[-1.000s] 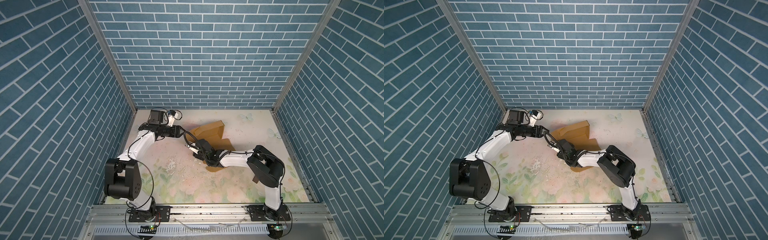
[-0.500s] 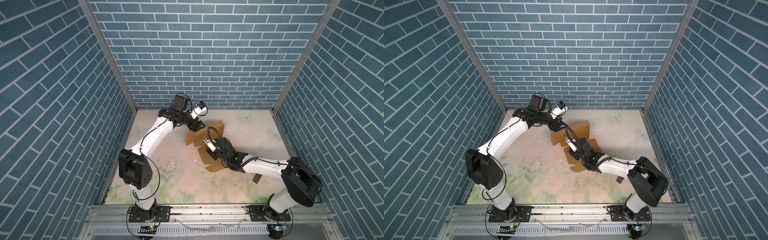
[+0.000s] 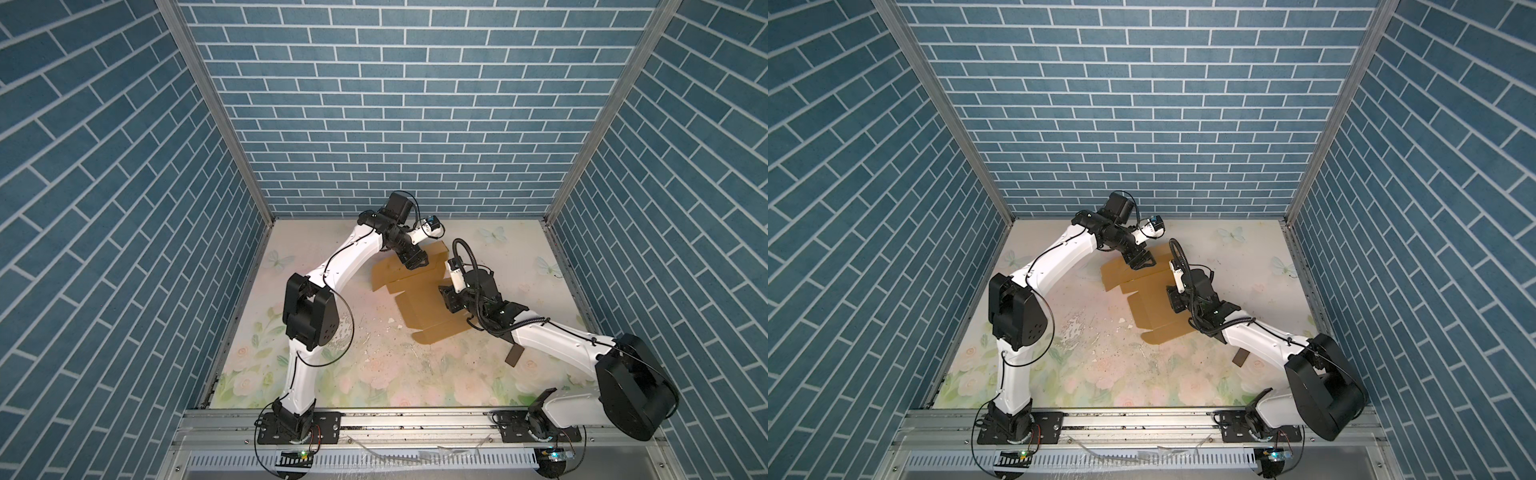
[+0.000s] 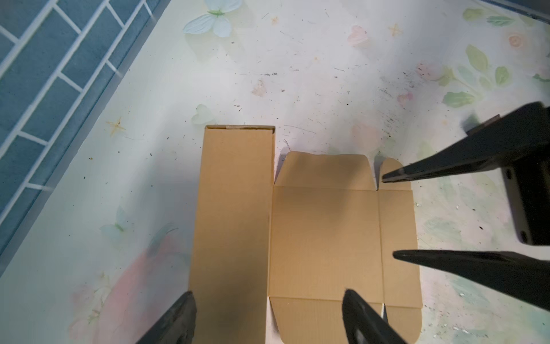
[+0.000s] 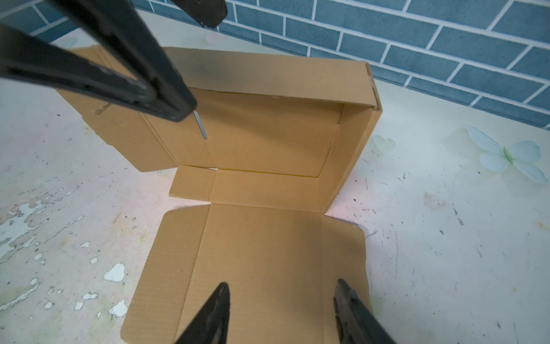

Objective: Assemble paper box
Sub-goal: Turn over the paper box at the top-center of the table.

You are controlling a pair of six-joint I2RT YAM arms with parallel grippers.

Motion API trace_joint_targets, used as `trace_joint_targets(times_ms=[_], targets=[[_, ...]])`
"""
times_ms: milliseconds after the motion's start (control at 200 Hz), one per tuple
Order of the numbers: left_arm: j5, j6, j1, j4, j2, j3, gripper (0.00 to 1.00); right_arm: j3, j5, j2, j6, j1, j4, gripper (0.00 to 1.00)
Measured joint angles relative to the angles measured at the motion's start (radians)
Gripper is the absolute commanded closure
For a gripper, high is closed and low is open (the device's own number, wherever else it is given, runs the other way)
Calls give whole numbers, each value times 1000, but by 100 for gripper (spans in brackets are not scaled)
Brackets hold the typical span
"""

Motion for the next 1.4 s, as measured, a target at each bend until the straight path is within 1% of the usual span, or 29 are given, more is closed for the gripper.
trace_joint_targets(times_ms=[130, 355, 515, 650, 805, 925, 1020, 1160, 1295, 1400], targets=[[-53, -21, -5, -7, 29, 21, 21, -5, -13, -15, 47, -22, -31, 43], [-98, -86, -5, -35, 66, 54, 26, 5, -48, -8, 127, -53, -96, 43], [-98, -169, -5, -48, 66, 48, 29, 34, -108, 34, 247, -108, -148, 43], [-101, -248, -5, -43, 58, -12, 29, 39, -159, 48, 381, -148, -208, 43], [-74, -324, -5, -47, 43, -72, 27, 39, -237, 55, 524, -166, -241, 43], [-43, -367, -5, -50, 16, -82, 24, 29, -309, 107, 610, -164, -216, 44], [-18, -396, -2, -43, -34, -103, 23, 24, -334, 161, 637, -164, -208, 44], [0, -412, 5, -35, -116, -144, 23, 30, -353, 235, 637, -167, -207, 44], [-18, -412, 11, -27, -144, -153, 22, 60, -357, 254, 638, -186, -211, 44], [-48, -406, 19, -24, -153, -162, 22, 55, -354, 228, 643, -212, -245, 43]])
